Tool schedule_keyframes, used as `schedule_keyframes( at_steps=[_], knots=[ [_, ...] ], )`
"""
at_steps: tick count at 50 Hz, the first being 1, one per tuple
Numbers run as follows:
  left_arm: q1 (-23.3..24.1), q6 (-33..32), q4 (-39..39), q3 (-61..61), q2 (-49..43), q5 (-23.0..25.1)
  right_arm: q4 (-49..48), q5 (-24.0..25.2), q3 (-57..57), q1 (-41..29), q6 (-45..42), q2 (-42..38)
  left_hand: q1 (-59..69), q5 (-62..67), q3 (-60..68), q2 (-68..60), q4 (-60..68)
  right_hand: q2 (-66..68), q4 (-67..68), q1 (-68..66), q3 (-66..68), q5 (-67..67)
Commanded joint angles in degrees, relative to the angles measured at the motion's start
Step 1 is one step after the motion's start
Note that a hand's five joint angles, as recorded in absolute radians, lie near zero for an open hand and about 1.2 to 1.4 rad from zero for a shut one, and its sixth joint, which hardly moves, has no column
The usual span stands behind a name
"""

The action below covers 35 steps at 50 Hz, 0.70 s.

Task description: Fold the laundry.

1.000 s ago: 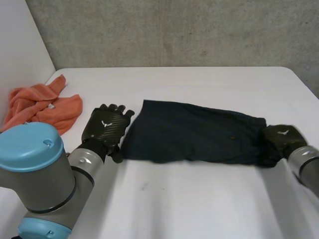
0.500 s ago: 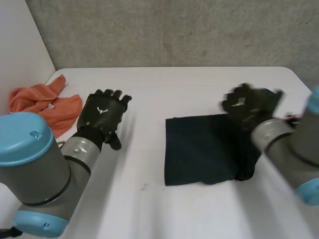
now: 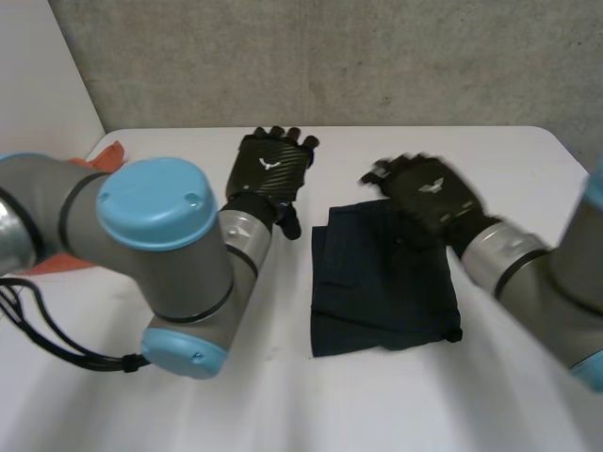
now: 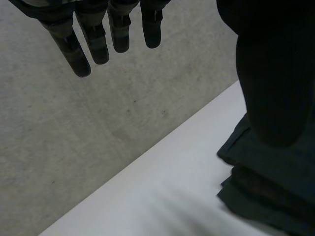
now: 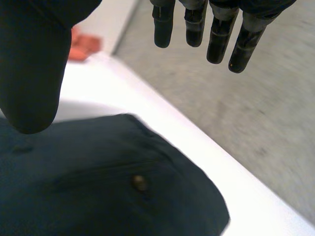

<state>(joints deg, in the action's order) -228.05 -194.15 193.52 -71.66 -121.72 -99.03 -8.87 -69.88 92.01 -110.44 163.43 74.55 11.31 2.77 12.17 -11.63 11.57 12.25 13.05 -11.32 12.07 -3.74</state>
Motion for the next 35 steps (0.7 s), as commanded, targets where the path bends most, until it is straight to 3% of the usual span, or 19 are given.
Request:
schedule_keyframes(
  at_steps=[1, 6, 18, 35],
  knots=[
    [2.8, 3.5, -3.8, 9.2, -6.5, 0.5, 9.9, 0.2, -3.7, 8.4, 8.8, 0.1, 0.1, -1.4, -0.8, 0.2, -0.2, -2.3, -3.0, 1.3, -2.1, 3.7],
    [5.2, 3.7, -7.2, 16.7, -13.3, 1.9, 13.3, -0.3, -7.8, 9.0, 7.6, -5.2, 0.1, -1.4, -0.8, 0.2, -0.2, -2.3, -3.0, 1.3, -2.1, 3.7],
    [5.3, 3.7, -17.5, 28.0, -25.3, 3.5, 14.9, 0.3, -13.9, 8.5, 7.0, -15.4, 0.6, -0.9, -0.3, -0.3, 0.3, -2.3, -3.0, 1.3, -2.1, 3.7],
    [5.5, 1.9, -25.4, 28.9, -27.2, -2.8, 18.0, -0.3, -20.2, 8.1, -5.7, -24.9, 1.1, -0.4, 0.2, -0.8, 0.8, -2.3, -3.0, 1.3, -2.1, 3.7]
  ],
)
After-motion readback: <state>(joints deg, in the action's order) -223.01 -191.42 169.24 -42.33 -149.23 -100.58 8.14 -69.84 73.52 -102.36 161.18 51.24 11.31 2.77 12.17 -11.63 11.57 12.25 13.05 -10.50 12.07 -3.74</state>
